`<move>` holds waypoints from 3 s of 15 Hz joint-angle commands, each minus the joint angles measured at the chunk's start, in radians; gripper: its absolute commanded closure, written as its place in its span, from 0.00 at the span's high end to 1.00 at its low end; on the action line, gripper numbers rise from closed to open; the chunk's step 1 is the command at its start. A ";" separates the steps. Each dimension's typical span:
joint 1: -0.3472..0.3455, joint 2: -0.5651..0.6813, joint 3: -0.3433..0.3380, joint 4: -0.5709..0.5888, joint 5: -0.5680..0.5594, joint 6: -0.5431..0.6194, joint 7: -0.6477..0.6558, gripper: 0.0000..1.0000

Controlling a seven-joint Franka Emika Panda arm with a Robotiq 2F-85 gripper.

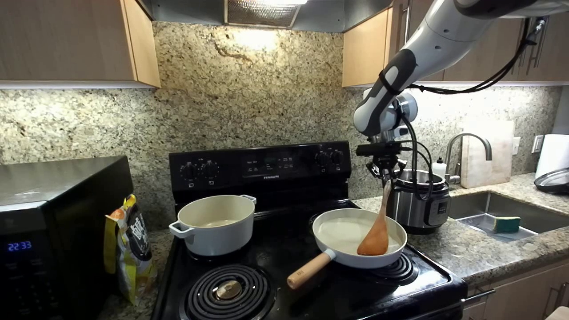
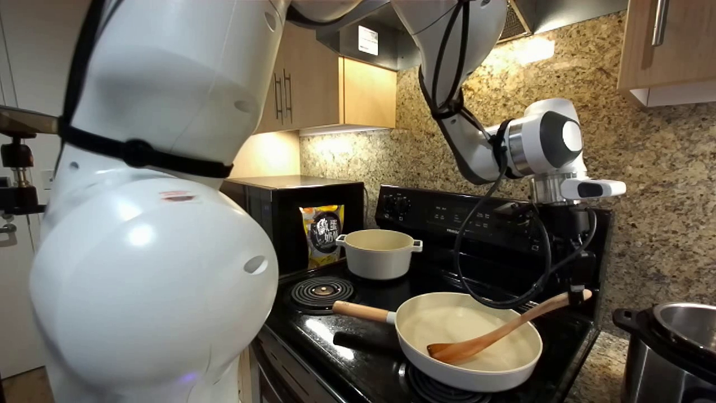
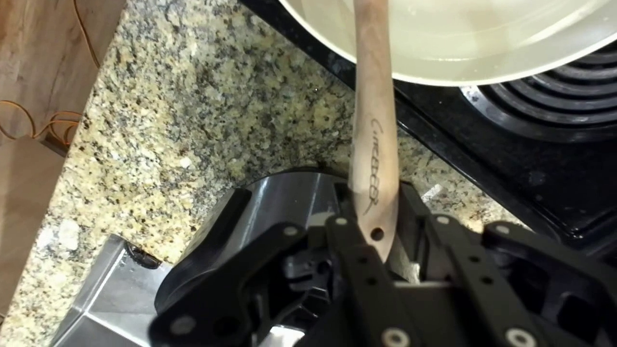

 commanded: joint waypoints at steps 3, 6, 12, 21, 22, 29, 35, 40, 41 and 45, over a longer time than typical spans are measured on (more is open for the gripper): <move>0.014 0.004 0.008 0.041 0.001 0.009 0.012 0.11; 0.017 0.006 0.015 0.047 0.018 0.055 0.048 0.11; 0.018 0.019 0.034 0.027 0.129 0.196 0.118 0.11; 0.043 0.003 0.039 -0.160 0.166 0.328 0.133 0.11; 0.042 -0.005 0.034 -0.187 0.169 0.348 0.133 0.11; 0.011 -0.068 0.001 -0.324 0.234 0.433 0.091 0.11; -0.006 -0.102 -0.046 -0.299 0.209 0.402 0.107 0.11; -0.012 -0.095 -0.083 -0.251 0.189 0.385 0.137 0.11; -0.010 -0.090 -0.088 -0.241 0.186 0.385 0.141 0.11; 0.013 -0.071 -0.093 -0.200 0.161 0.386 0.186 0.11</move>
